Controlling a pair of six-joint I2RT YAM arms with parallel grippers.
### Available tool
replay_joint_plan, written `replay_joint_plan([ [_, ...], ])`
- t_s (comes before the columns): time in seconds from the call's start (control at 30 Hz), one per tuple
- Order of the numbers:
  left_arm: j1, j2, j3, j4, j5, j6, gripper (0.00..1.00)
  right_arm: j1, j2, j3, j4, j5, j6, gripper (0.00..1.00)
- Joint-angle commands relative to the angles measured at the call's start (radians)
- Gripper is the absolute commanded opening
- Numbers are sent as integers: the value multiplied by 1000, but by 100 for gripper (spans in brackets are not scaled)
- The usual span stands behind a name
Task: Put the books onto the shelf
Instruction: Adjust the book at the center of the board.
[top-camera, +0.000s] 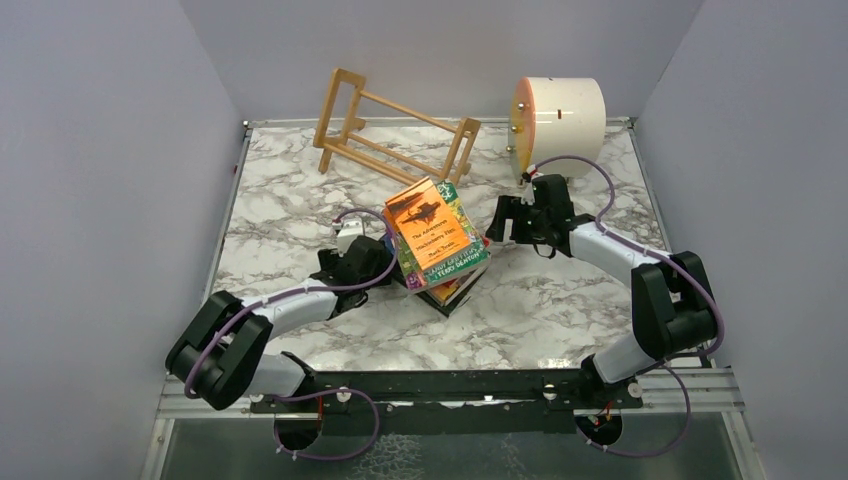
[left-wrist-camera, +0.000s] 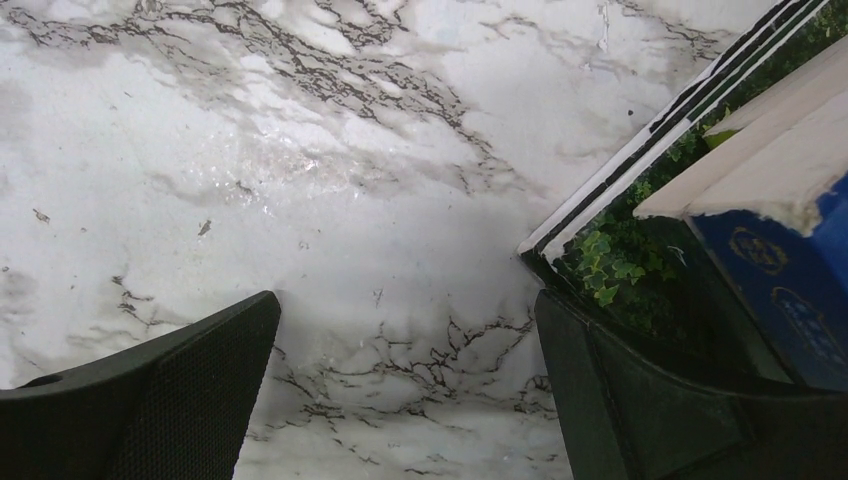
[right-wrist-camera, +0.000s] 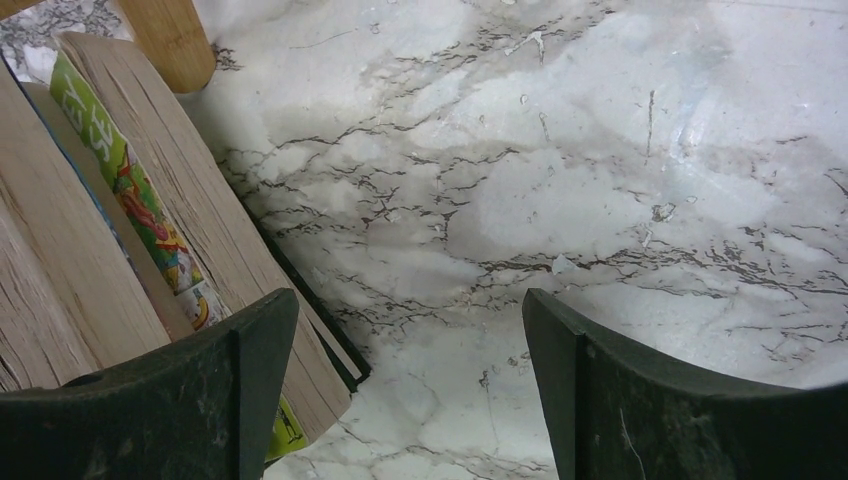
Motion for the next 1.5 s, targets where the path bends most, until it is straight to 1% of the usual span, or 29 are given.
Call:
replay_joint_plan([
  [0.0, -16, 47, 17, 59, -13, -31, 98, -11, 5, -11, 44, -32, -11, 82],
  [0.33, -23, 88, 34, 116, -23, -11, 98, -16, 14, -19, 63, -57, -16, 82],
  [0.63, -26, 91, 31, 126, -13, -19, 99, -16, 36, -31, 47, -87, -33, 82],
  [0.87, -26, 69, 9, 127, -13, -30, 99, -16, 48, -38, 23, -33, -49, 82],
  [1.07, -26, 65, 3, 134, -13, -27, 99, -14, 66, -57, 33, -48, -55, 81],
  [1.47, -26, 71, 3, 138, -8, -24, 99, 41, 77, -73, 46, -81, -84, 81],
])
